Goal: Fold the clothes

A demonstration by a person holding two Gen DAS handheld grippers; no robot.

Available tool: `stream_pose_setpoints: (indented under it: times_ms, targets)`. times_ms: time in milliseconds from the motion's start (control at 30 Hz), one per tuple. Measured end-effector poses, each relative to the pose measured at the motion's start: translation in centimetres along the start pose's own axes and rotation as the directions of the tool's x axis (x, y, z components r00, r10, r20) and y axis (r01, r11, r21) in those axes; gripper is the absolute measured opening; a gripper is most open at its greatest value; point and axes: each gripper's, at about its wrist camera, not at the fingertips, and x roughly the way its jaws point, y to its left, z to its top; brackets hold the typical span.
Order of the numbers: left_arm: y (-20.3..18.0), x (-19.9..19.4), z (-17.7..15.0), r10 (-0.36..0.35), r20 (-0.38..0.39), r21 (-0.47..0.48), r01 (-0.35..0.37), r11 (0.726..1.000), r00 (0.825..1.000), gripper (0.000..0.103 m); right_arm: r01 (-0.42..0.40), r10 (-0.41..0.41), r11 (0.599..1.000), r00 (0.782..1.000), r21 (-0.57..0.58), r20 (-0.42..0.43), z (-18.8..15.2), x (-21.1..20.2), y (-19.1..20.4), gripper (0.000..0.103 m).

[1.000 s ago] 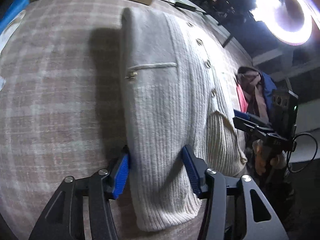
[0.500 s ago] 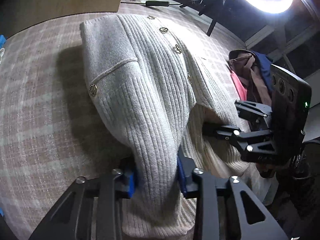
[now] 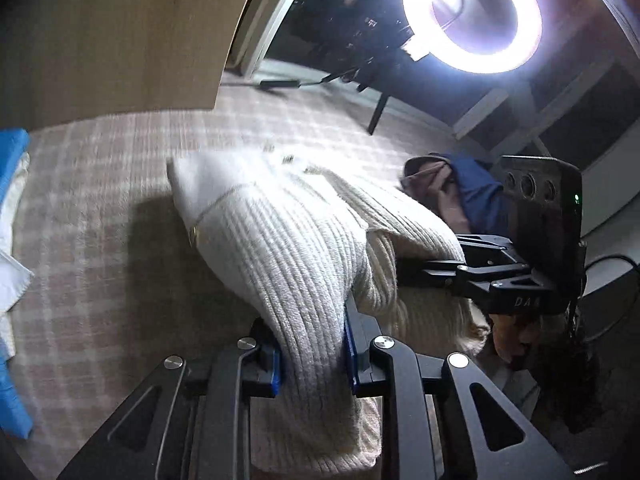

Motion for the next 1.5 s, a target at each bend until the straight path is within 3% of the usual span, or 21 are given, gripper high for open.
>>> stream_pose_setpoints:
  times_ms: [167,433,600,667,800,967,1233,1267,1300,1400,1467,1500]
  targets:
    - [-1.3,-3.2,-0.9,-0.035,-0.001,0.037,0.035,0.999,0.999,0.019,-0.073,0.073,0.997,0.996,0.022,-0.046,-0.5,-2.4,2.3,0.026]
    - [2.6,-7.7,0.3,-0.101,0.061,-0.025,0.102,0.994,0.993,0.018,-0.059,0.059,0.998,0.997,0.007,-0.046,2.9,-1.3,7.6,0.026]
    - [5.6,-9.8,0.7,-0.111,0.039,-0.004,0.112,0.994,0.993,0.018,0.063,-0.065,0.996,0.997,-0.064,-0.035,5.3,0.9,11.4,0.026]
    - [5.2,-8.9,0.0,-0.115,-0.008,0.049,0.115,0.992,0.993,0.018,0.115,-0.117,0.992,0.991,-0.045,-0.061,4.1,1.4,10.6,0.026]
    - [4.0,-5.0,-1.6,-0.17,-0.087,0.059,0.175,0.983,0.982,0.018,0.216,-0.216,0.976,0.969,-0.013,-0.116,1.8,1.8,8.8,0.026]
    - [0.0,-2.0,-2.9,-0.177,-0.127,0.104,0.19,0.976,0.976,0.018,0.297,-0.29,0.955,0.942,0.014,-0.167,-0.3,0.9,5.4,0.026]
    - [-1.4,-2.4,-3.1,-0.096,-0.112,0.114,0.109,0.988,0.989,0.018,0.268,-0.262,0.964,0.945,0.004,-0.196,-1.8,0.0,2.5,0.026]
    - [-1.4,-2.2,-3.4,-0.085,-0.117,0.111,0.098,0.989,0.99,0.018,0.264,-0.26,0.964,0.943,-0.008,-0.207,-2.0,0.3,2.4,0.031]
    - [-1.4,-1.9,-3.7,-0.074,-0.122,0.109,0.087,0.99,0.99,0.018,0.27,-0.269,0.962,0.936,-0.029,-0.226,-2.3,0.8,2.2,0.037]
    - [-1.4,-0.2,-5.4,-0.047,-0.15,0.097,0.062,0.993,0.988,0.018,0.358,-0.368,0.929,0.88,-0.091,-0.301,-3.2,1.7,1.4,0.055]
    - [-1.2,1.1,-6.8,-0.027,-0.17,0.083,0.041,0.996,0.985,0.018,0.418,-0.426,0.903,0.838,-0.102,-0.341,-3.9,1.6,0.8,0.055]
    - [-1.1,1.8,-7.6,-0.016,-0.179,0.076,0.03,0.997,0.984,0.019,0.421,-0.429,0.901,0.836,-0.103,-0.343,-4.2,0.9,0.7,0.055]
